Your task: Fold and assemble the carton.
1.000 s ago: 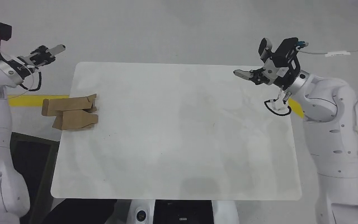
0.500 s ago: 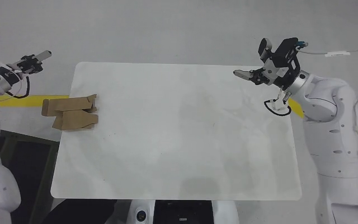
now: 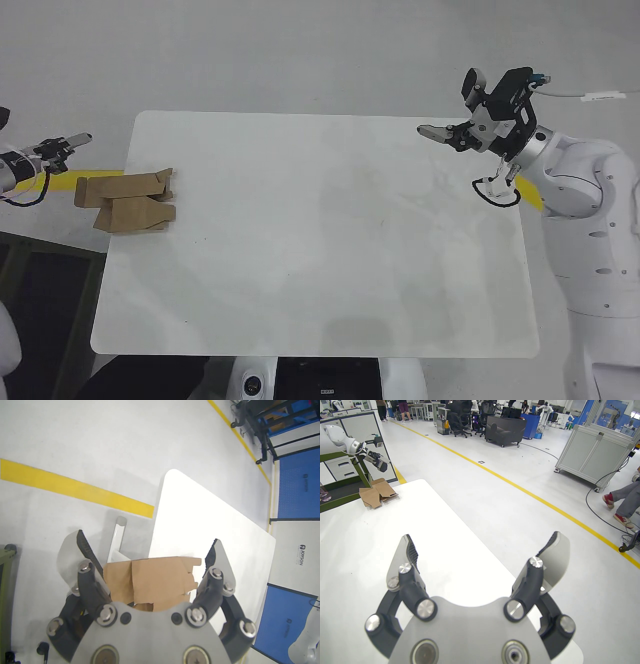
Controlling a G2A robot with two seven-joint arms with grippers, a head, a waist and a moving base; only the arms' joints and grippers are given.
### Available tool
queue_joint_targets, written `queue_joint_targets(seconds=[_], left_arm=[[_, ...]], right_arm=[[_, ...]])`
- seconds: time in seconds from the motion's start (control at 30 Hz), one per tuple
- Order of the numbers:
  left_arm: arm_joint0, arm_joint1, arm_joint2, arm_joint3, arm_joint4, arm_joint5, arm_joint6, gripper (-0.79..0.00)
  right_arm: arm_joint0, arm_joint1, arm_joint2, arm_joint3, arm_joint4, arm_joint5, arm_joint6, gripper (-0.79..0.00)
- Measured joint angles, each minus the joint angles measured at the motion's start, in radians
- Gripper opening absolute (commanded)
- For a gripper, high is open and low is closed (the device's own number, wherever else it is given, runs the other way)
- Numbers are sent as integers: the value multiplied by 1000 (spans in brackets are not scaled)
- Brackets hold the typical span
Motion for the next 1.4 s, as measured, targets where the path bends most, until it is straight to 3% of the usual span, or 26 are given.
queue_joint_targets(seconds=[0.3, 0.7, 0.83, 1.0, 1.1, 1.17, 1.23, 1.4], left_arm=[[-21, 13, 33, 77, 62, 74, -29, 0], [-15, 9, 49, 119, 27, 51, -117, 0], [-9, 3, 56, 117, 14, 55, -129, -388], [-2, -3, 66, 115, 2, 57, -143, -511], [-2, -5, 62, 124, -26, 59, -163, -539], [-1, -4, 60, 128, -37, 65, -166, -628], [0, -3, 53, 133, -59, 67, -171, -785], [-7, 7, 22, 133, -145, 40, -215, -785]], right_arm=[[0, 0, 0, 0, 0, 0, 0, 0], [0, 0, 0, 0, 0, 0, 0, 0], [0, 0, 0, 0, 0, 0, 0, 0], [0, 0, 0, 0, 0, 0, 0, 0], [0, 0, 0, 0, 0, 0, 0, 0], [0, 0, 0, 0, 0, 0, 0, 0], [0, 0, 0, 0, 0, 0, 0, 0], [0, 0, 0, 0, 0, 0, 0, 0]])
